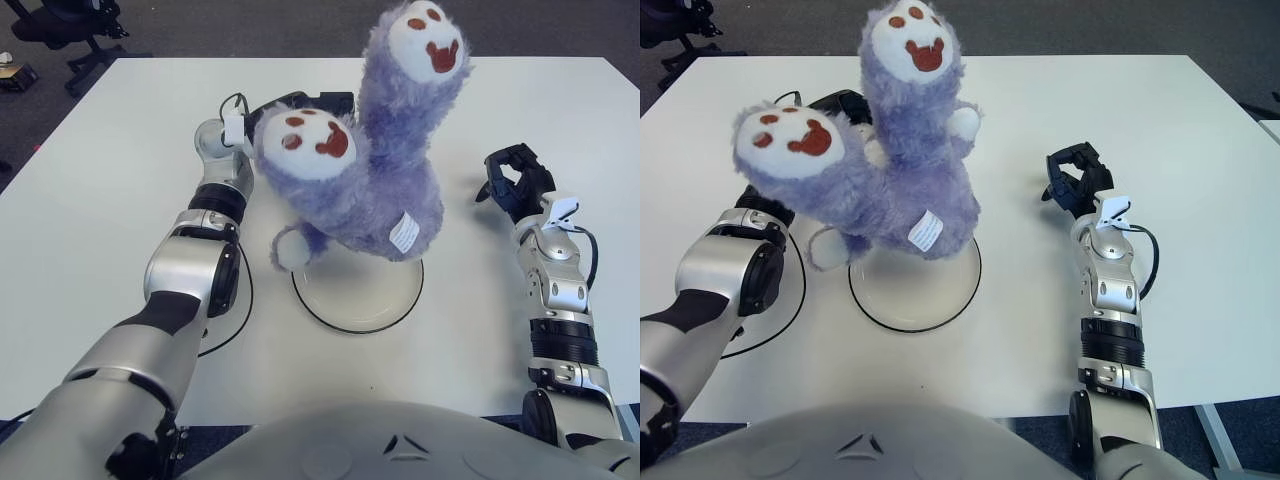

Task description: Put the doll into the plate.

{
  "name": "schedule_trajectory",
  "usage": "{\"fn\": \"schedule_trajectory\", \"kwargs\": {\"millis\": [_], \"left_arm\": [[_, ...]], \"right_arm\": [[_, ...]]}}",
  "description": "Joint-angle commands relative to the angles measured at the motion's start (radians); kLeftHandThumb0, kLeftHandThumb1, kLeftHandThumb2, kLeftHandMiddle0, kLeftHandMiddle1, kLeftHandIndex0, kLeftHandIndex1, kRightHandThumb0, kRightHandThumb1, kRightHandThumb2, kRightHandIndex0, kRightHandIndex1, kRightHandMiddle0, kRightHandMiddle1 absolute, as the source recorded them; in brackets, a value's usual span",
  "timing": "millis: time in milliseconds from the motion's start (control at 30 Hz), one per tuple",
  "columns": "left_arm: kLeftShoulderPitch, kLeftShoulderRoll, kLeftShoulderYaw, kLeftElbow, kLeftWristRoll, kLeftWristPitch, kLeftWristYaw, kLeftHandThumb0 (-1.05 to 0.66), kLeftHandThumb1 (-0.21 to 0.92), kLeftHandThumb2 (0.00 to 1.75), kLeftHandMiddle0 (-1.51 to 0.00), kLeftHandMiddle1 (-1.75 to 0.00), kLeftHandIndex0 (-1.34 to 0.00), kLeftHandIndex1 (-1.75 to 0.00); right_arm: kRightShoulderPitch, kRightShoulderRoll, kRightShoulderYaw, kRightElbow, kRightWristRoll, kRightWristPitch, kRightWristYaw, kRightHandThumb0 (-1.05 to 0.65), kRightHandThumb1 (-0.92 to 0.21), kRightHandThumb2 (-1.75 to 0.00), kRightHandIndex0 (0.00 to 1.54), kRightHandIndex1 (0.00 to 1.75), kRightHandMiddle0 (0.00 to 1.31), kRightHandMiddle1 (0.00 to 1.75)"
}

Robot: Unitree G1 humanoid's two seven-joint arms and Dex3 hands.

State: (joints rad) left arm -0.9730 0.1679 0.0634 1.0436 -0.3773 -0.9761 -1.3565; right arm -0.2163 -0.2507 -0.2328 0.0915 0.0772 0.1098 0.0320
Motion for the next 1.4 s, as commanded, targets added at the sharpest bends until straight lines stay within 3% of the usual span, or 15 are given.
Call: {"fn": "schedule_trajectory", "kwargs": {"millis": [0,333,633,867,1000,1367], "left_arm": [[0.012,-0.003,0.007,0.0,0.008,-0.007,-0.005,0.43,0.4,1.2,-0.53,-1.75,-0.68,-1.75],[0.019,-0.003,0.009,-0.006,0.006,-0.008,-0.011,0.43,0.41,1.19,-0.53,-1.75,-0.68,-1.75],[0.031,0.059,-0.063,-0.017,0.175,-0.069,0.083,0.43,0.43,1.16,-0.51,-1.75,-0.65,-1.75],[0.035,0.07,-0.082,-0.026,0.208,-0.071,0.119,0.42,0.45,1.14,-0.5,-1.75,-0.62,-1.75],[0.032,0.079,-0.104,-0.04,0.21,-0.023,0.098,0.41,0.48,1.1,-0.48,-1.75,-0.63,-1.75],[0.033,0.09,-0.128,-0.06,0.202,0.008,0.08,0.41,0.5,1.07,-0.46,-1.75,-0.64,-1.75]], "right_arm": [[-0.017,-0.011,0.002,-0.002,-0.007,0.01,-0.001,-0.35,-0.92,-0.44,0.78,1.73,0.29,1.67],[-0.019,-0.007,0.001,-0.001,-0.011,0.011,0.0,-0.35,-0.92,-0.44,0.78,1.73,0.29,1.67],[-0.024,-0.005,0.006,0.004,-0.014,0.01,-0.003,-0.35,-0.92,-0.44,0.77,1.74,0.29,1.67],[-0.024,-0.006,0.007,0.004,-0.014,0.01,-0.004,-0.35,-0.92,-0.44,0.77,1.74,0.29,1.67],[-0.024,-0.006,0.009,-0.001,-0.016,0.014,-0.005,-0.35,-0.92,-0.43,0.77,1.73,0.29,1.67],[-0.023,-0.007,0.01,-0.002,-0.015,0.016,-0.007,-0.35,-0.92,-0.43,0.77,1.73,0.3,1.66]]}}
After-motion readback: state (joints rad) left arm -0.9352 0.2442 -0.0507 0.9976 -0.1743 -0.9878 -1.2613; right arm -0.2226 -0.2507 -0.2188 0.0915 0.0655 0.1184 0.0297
